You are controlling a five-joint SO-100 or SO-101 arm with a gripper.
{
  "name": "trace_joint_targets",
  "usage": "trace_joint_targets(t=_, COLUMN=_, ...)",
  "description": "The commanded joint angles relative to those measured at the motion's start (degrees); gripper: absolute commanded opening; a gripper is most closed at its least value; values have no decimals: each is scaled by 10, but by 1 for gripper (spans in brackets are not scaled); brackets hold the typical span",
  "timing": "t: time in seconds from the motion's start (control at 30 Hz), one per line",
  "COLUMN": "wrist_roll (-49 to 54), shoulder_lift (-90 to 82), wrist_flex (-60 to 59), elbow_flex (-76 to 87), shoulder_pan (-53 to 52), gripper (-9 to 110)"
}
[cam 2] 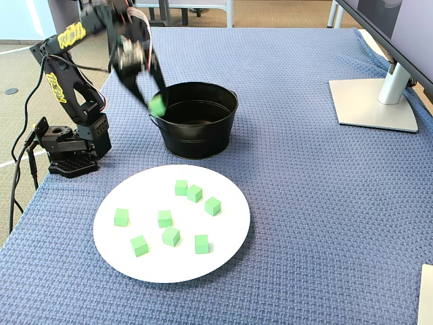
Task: Pick up the green cubes from the white plate and place them in the black recipient
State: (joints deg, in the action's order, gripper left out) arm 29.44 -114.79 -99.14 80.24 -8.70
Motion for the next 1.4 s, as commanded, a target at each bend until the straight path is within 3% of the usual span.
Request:
trace_joint_targets(t=0.0, wrist_roll=-105, shoulder_lift=-17, wrist_flex=-23, elbow_flex=-61, shoulder_pan=124, gripper=0)
trace_joint_targets(t=0.27, wrist_roll=-179, shoulder_lift=109, wrist_flex=96, elbow_flex=22, shoulder_pan=260, gripper=0)
trace_joint_targets(t=0.3, wrist_roll=-173, shoulder_lift=116, wrist_flex=97, elbow_flex=33, shoulder_pan=271, gripper=7)
trace_joint_targets(t=0.37, wrist_roll=-163, shoulder_lift=113, wrist_flex=88, elbow_flex=43, shoulder_pan=282, gripper=36)
trace_joint_targets(t=0.5, wrist_roll=-141, shoulder_lift=76, wrist_flex=52, elbow_flex=-2, shoulder_pan=250, gripper=45)
trace_joint_targets(t=0.6, wrist_roll=-105, shoulder_lift=53, wrist_flex=12, elbow_flex=-60, shoulder_pan=199, gripper=42)
trace_joint_targets(t=0.7, wrist_roll=-62, shoulder_lift=28, wrist_flex=-23, elbow_flex=-105, shoulder_pan=109, gripper=24)
trace_joint_targets(t=0.87, wrist_roll=-24, shoulder_lift=5, wrist_flex=13, elbow_flex=-60, shoulder_pan=-87, gripper=11)
trace_joint_targets(t=1.13, wrist_roll=58, shoulder_lift=71, wrist_flex=251, elbow_flex=205, shoulder_pan=-192, gripper=14)
trace_joint_targets(t=1.37, wrist_roll=76, shoulder_lift=164, wrist_flex=300, elbow_flex=204, shoulder_pan=-194, gripper=14)
